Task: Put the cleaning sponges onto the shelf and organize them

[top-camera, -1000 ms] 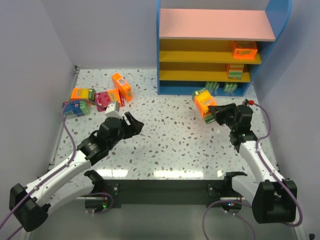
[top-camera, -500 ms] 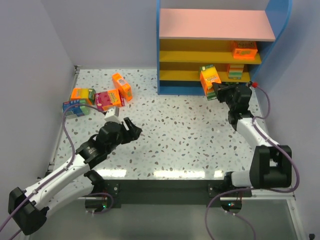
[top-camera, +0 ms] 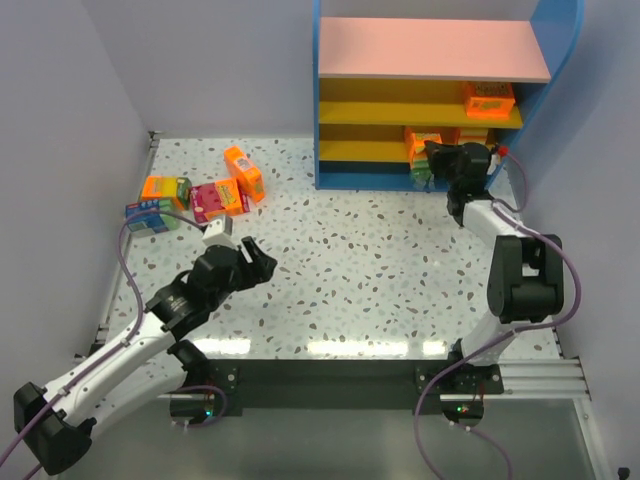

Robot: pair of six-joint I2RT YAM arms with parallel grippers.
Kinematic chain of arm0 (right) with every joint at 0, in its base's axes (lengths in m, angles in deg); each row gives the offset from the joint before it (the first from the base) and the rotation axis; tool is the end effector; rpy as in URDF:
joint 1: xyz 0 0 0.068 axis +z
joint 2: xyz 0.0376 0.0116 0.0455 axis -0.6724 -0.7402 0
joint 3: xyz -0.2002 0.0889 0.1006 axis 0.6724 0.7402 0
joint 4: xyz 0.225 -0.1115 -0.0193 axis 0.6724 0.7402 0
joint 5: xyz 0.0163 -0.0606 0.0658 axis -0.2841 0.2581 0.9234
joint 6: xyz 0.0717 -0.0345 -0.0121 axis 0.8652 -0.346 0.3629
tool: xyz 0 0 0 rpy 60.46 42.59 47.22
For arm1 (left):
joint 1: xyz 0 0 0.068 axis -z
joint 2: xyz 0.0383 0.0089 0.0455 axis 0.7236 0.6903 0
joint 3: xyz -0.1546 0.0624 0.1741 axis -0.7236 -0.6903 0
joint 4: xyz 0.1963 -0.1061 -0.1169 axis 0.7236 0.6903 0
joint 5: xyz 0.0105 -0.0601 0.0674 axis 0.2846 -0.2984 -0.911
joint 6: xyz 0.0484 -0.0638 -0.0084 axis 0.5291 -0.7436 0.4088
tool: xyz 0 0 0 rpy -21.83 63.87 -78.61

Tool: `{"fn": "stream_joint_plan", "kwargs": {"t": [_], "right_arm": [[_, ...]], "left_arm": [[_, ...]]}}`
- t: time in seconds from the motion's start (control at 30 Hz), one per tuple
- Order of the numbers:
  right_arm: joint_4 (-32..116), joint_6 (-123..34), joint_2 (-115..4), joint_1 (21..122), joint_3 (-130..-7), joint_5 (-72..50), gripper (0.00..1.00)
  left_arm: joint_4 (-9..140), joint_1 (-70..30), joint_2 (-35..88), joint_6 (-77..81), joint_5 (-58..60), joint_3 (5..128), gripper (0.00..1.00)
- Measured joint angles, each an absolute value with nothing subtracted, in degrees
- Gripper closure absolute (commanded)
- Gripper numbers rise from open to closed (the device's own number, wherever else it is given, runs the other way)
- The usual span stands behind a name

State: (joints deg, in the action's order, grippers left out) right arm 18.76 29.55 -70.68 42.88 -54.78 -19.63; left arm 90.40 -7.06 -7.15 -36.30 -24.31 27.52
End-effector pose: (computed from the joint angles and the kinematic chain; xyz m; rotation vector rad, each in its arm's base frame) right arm 0.4136 0.0037 0.2283 1.2267 1.4474 0.9916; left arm 0.1744 -0.1166 0.2187 -0.3783 2.1222 -0.6217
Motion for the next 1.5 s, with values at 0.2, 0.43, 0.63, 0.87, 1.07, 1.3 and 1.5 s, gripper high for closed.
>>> {"fn": "stream_joint_plan", "kwargs": {"t": [0.2, 0.43, 0.63, 0.87, 1.07, 1.3, 1.5], "right_arm": [[17.62, 30.62, -76.82, 42.88, -61.10, -22.12, 1.00], [16.59, 31.16, -81.87, 42.81, -66.11, -23.65, 1.00], [15.57, 31.19, -82.70, 42.75, -66.57, -24.11, 0.81], [8.59, 31.69, -83.70, 41.28, -64.14, -22.80, 0.54], [-2.31, 32.26, -81.85, 38.90, -56.53, -20.29, 0.48], [-9.22, 33.31, -79.55, 37.63, -48.42, -15.98, 0.48], [-13.94, 33.94, -73.45, 37.67, -39.70, -9.75, 0.45]], "left_arm": [[91.78, -7.06, -7.15, -36.15, -25.34, 28.77, 0.30], [93.81, -7.06, -7.44, -36.13, -26.70, 29.86, 0.30], [95.12, -7.06, -8.55, -36.13, -28.14, 30.50, 0.29], [95.85, -7.06, -8.55, -36.19, -29.41, 30.50, 0.23], [96.02, -7.06, -9.03, -36.22, -30.96, 30.54, 0.20], [96.33, -7.06, -8.46, -36.17, -33.03, 32.00, 0.17], [95.47, -7.48, -5.80, -35.08, -38.02, 33.34, 0.10]]}}
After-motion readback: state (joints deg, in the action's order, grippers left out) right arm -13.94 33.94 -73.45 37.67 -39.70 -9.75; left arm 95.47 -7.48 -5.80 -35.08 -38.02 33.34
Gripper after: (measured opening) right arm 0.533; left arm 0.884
